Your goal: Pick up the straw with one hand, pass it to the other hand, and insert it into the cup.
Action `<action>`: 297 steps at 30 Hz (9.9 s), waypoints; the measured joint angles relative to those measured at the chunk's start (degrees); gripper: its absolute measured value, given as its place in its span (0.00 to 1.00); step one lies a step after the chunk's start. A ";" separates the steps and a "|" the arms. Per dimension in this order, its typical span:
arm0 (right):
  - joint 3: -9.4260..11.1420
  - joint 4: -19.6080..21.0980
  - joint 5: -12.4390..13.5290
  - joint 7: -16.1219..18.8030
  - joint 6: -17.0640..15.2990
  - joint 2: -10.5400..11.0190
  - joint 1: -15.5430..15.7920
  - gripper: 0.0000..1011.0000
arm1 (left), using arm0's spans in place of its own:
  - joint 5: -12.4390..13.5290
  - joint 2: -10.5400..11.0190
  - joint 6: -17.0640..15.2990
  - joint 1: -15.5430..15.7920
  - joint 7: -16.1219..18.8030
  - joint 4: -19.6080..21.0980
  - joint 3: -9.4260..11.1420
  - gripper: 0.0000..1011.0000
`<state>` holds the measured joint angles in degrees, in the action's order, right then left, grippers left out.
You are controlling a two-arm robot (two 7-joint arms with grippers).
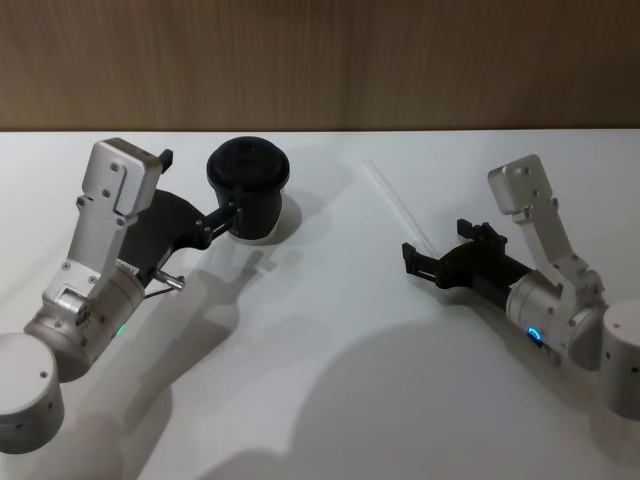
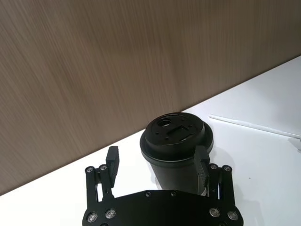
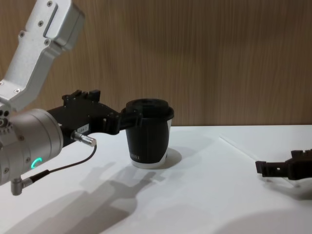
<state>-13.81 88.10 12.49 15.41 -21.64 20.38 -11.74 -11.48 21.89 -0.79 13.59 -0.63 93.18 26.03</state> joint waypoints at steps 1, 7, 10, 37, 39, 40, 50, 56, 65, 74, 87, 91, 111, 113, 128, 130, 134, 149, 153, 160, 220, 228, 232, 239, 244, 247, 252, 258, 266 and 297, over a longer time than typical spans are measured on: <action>0.00 -0.21 -0.09 0.03 -0.08 -0.09 -0.09 0.99 | 0.00 0.00 0.00 0.00 0.00 0.00 0.00 0.99; -0.01 -0.81 -0.39 0.13 -0.27 -0.35 -0.34 0.99 | 0.00 0.00 0.00 0.00 0.00 0.00 0.00 0.99; -0.01 -1.02 -0.59 0.23 -0.44 -0.49 -0.40 0.99 | 0.00 0.00 0.00 0.00 0.00 0.00 0.00 0.99; 0.24 -0.93 -1.44 0.89 -1.46 -1.07 -0.10 0.27 | 0.00 0.00 0.00 0.00 0.00 0.00 0.00 0.99; 0.21 -0.92 -1.49 0.90 -1.64 -1.11 -0.04 0.21 | 0.00 0.00 0.00 0.00 0.00 0.00 0.00 0.99; 0.21 -0.92 -1.49 0.90 -1.64 -1.11 -0.04 0.17 | 0.00 0.00 0.00 0.00 0.00 0.00 0.00 0.99; 0.10 -0.94 -1.62 0.90 -2.02 -1.38 0.08 0.02 | 0.00 0.00 0.00 0.00 0.00 0.00 0.00 0.99; 0.28 -0.82 -1.59 0.83 -1.75 -1.61 0.29 0.01 | 0.00 0.00 0.00 0.00 0.00 0.00 0.00 0.99; 1.44 1.14 -0.52 0.76 1.12 -1.92 0.90 0.01 | 0.00 0.00 0.00 0.00 0.00 0.00 0.00 0.99; 2.53 4.75 1.16 1.50 5.32 -1.95 1.56 0.01 | 0.00 0.00 0.00 0.00 0.00 0.00 0.00 0.99; 3.03 9.85 5.23 5.63 11.89 -1.99 1.71 0.01 | 0.00 0.00 0.00 0.00 0.00 0.00 0.00 0.99; 2.99 10.45 6.70 7.15 13.06 -2.10 1.52 0.01 | 0.00 0.00 0.00 0.00 0.00 0.00 0.00 0.99; 1.32 9.51 19.15 17.10 14.14 -4.36 -0.77 0.01 | 0.00 0.00 0.00 0.00 0.00 0.00 0.00 0.99; 1.08 9.15 20.05 17.51 13.86 -4.65 -0.88 0.01 | 0.00 0.00 0.00 0.00 0.00 -0.01 0.00 0.99; -0.02 7.96 23.28 18.50 13.22 -5.58 -0.78 0.01 | -0.42 -0.05 -0.12 -0.06 -0.40 0.41 -0.37 0.99; -0.09 7.92 23.43 18.53 13.20 -5.63 -0.77 0.01 | -1.19 -0.04 -0.21 -0.10 -1.03 0.85 -0.72 0.99; -0.20 7.79 23.73 18.59 13.16 -5.70 -0.75 0.01 | -3.01 0.02 -0.37 -0.16 -2.64 1.79 -1.45 0.99; -0.45 7.57 24.35 18.77 13.04 -5.86 -0.68 0.01 | -13.73 0.32 -2.03 0.05 -12.23 5.31 -4.67 0.99; -0.48 7.55 24.40 18.80 13.03 -5.88 -0.67 0.01 | -17.39 0.31 -2.74 0.30 -15.19 5.71 -5.43 0.99; -0.53 7.52 24.46 18.81 13.03 -5.91 -0.67 0.01 | -23.62 -0.14 -3.91 0.74 -19.89 5.83 -6.58 0.99; -0.54 7.50 24.56 18.81 13.04 -5.93 -0.67 0.01 | -56.76 -11.81 -13.62 9.80 -37.83 -10.72 -7.05 0.99; -0.54 7.50 24.56 18.80 13.04 -5.93 -0.67 0.01 | -57.58 -12.14 -13.85 11.01 -38.00 -11.94 -6.57 0.90; -0.54 7.50 24.56 18.80 13.04 -5.93 -0.67 0.01 | -57.62 -12.13 -13.85 11.45 -38.19 -12.29 -6.28 0.80; -0.54 7.50 24.56 18.81 13.04 -5.93 -0.67 0.01 | -57.63 -11.95 -13.63 12.05 -38.59 -12.69 -5.79 0.59; -0.54 7.50 24.56 18.81 13.04 -5.93 -0.67 0.01 | -57.63 -11.68 -13.36 12.40 -38.79 -12.92 -5.45 0.42; -0.54 7.51 24.56 18.80 13.05 -5.93 -0.67 0.01 | -57.68 -11.51 -13.24 12.53 -38.85 -13.01 -5.34 0.32; -0.54 7.51 24.56 18.81 13.04 -5.93 -0.67 0.01 | -57.84 -11.26 -13.07 12.68 -38.87 -13.09 -5.17 0.16; -0.55 7.51 24.56 18.81 13.03 -5.94 -0.67 0.01 | -58.04 -10.96 -12.91 12.81 -38.87 -13.15 -4.99 0.04; -0.54 7.50 24.56 18.80 13.03 -5.93 -0.66 0.07 | -58.29 -10.53 -12.43 12.93 -38.88 -13.15 -4.83 0.02; -0.54 7.50 24.56 18.81 13.04 -5.93 -0.67 0.98 | -47.53 -4.39 -6.63 12.81 -27.91 -5.96 -3.09 0.01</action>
<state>-14.36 95.61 37.05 34.21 -8.60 14.44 -12.42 -59.01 17.50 -7.42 26.39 -28.54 87.21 22.94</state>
